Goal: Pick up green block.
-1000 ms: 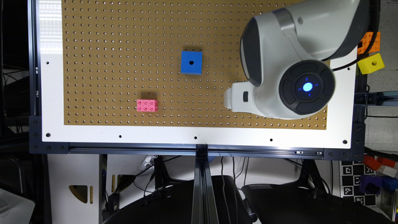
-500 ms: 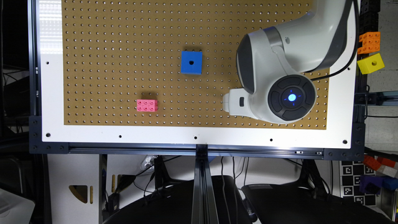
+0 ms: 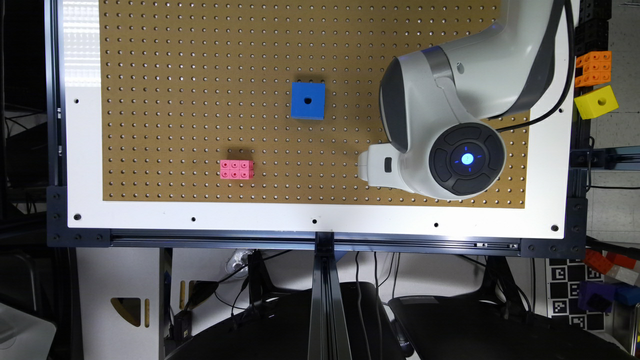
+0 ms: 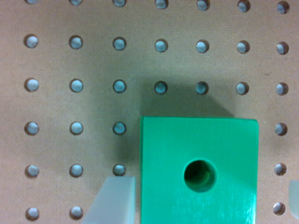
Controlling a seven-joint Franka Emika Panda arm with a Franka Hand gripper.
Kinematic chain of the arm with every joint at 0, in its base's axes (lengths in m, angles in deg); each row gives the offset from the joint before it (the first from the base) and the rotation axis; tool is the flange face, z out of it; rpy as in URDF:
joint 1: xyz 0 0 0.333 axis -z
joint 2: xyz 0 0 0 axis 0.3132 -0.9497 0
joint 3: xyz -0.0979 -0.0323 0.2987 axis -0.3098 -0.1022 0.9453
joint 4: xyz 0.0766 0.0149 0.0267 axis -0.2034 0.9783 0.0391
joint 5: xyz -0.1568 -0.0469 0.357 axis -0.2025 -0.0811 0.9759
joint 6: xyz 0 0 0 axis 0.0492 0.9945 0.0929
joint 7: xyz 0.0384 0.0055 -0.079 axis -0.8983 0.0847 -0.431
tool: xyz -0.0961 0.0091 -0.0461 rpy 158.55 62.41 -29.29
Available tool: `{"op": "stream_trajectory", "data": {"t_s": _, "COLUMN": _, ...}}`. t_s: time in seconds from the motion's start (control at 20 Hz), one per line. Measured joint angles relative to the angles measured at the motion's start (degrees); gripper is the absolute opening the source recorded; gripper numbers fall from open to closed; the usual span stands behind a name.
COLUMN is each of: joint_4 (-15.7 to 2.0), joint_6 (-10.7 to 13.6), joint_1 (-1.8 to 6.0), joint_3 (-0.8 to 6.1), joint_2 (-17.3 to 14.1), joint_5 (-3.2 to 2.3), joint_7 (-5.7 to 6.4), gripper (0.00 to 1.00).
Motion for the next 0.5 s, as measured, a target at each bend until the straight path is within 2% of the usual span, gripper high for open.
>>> {"op": "stream_trajectory", "data": {"t_s": 0.05, "joint_4": 0.00, "joint_6": -0.3, "joint_1": 0.00, "joint_3": -0.02, "joint_2": -0.3, "joint_5": -0.03, "joint_7": 0.00, "gripper": 1.00}}
{"op": "stream_trajectory", "data": {"t_s": 0.1, "joint_4": -0.16, "joint_6": -0.5, "joint_1": 0.01, "joint_3": -0.03, "joint_2": -0.5, "joint_5": -0.24, "joint_7": 0.13, "gripper": 0.00}}
{"op": "stream_trajectory", "data": {"t_s": 0.5, "joint_4": -0.15, "joint_6": -0.4, "joint_1": 0.02, "joint_3": -0.17, "joint_2": -0.4, "joint_5": -0.30, "joint_7": 0.13, "gripper": 0.00}}
